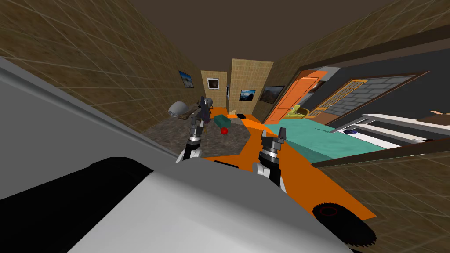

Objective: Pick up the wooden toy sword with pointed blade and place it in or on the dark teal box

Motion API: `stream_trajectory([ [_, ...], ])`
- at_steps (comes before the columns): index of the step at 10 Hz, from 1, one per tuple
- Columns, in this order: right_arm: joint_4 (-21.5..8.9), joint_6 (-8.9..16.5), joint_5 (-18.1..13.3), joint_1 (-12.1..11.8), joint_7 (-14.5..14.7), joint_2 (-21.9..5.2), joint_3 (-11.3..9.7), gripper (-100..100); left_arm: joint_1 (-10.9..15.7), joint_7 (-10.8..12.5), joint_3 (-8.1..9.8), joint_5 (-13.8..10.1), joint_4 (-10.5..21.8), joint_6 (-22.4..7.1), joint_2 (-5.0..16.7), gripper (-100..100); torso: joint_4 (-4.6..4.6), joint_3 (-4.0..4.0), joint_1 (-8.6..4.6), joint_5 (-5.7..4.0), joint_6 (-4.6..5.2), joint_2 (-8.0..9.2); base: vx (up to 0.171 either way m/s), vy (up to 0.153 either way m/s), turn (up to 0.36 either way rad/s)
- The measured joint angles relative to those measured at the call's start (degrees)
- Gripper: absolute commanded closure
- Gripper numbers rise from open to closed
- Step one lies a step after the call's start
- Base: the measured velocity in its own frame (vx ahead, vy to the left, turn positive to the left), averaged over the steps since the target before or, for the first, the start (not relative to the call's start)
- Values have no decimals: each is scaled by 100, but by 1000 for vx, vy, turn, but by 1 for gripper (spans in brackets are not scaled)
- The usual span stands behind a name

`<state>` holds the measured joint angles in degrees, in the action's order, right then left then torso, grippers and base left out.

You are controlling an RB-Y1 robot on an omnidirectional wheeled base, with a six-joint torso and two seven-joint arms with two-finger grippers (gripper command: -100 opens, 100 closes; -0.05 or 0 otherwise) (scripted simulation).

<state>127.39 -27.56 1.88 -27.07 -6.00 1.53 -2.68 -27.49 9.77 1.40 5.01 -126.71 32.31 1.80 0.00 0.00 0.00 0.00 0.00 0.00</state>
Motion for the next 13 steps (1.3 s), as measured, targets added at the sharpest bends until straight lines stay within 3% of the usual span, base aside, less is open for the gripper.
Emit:
stream_trajectory([
  [6, 0, 0, 0, 0, 0, 0, 0, 0, 138, 331, 209, -825, 397, -592, 404, -100, 3, 6, -10, -2, -1, 11, -31, -35, 86],
  [11, 0, 0, 0, 0, 0, 0, 0, 0, 384, 686, 315, -1634, 915, -1198, 577, -100, 0, 0, -18, -4, -1, 0, -10, -42, 92],
  [13, 0, 0, 0, 0, 0, 0, 0, 0, 466, 800, 367, -1859, 979, -1409, 629, -100, 0, -2, -9, -2, 0, -3, 5, -28, 88],
])
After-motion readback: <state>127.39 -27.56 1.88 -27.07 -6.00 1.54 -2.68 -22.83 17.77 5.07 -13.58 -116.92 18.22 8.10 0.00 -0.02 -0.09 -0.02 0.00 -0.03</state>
